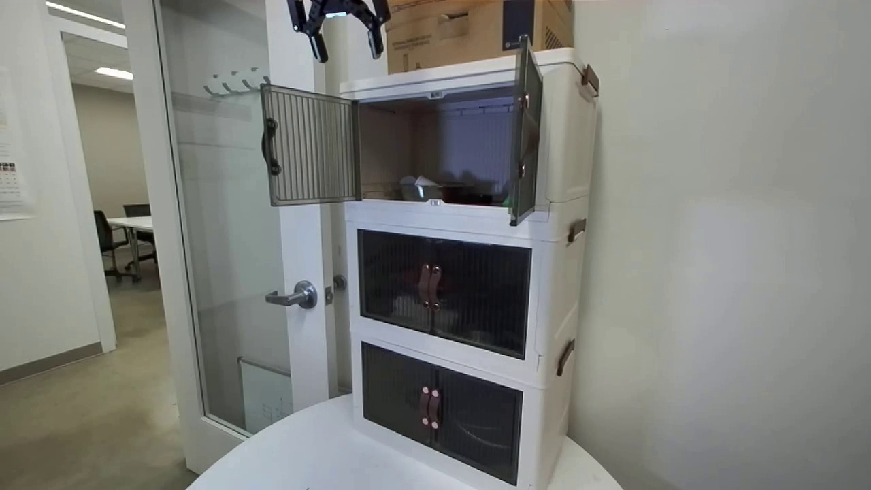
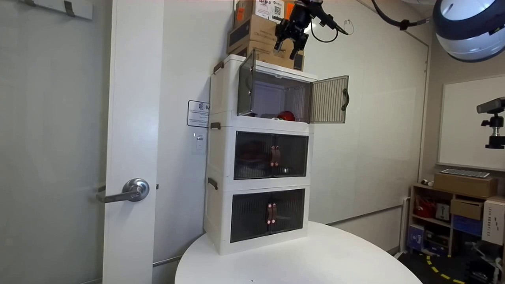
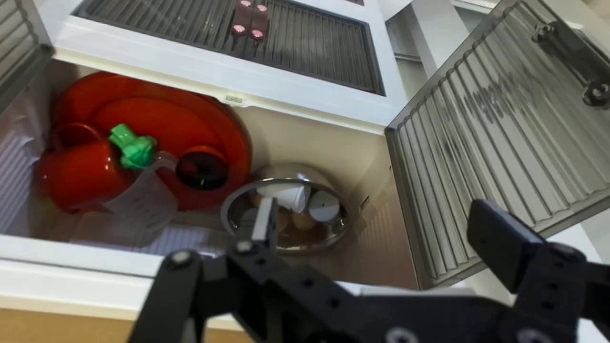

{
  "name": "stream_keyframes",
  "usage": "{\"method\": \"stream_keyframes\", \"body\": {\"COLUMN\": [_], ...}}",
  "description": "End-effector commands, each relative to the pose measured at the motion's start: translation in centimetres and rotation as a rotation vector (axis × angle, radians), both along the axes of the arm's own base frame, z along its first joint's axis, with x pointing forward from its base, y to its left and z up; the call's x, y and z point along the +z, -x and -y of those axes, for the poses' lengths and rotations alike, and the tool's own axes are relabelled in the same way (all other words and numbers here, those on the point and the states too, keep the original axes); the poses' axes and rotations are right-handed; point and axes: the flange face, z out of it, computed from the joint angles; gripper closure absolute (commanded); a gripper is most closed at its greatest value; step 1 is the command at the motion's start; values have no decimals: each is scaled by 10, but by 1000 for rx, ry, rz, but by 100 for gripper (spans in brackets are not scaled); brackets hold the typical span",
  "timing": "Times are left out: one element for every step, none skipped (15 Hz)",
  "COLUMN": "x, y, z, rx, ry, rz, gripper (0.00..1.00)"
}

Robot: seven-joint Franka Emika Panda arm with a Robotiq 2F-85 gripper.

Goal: Open the top drawer.

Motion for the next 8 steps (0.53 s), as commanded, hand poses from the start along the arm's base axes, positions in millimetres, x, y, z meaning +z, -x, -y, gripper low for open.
{"method": "stream_keyframes", "body": {"x": [-16,-18,-18,-21,-22,-23,-23,-23], "y": [-7,-5,-7,-9,-10,-10,-10,-10], "z": [8,10,7,8,8,7,7,7], "rx": [29,34,12,12,12,12,13,13], "ry": [12,24,7,9,9,9,9,9], "rz": [-48,-64,-48,-56,-58,-59,-58,-58], "gripper": [0,0,0,0,0,0,0,0]}}
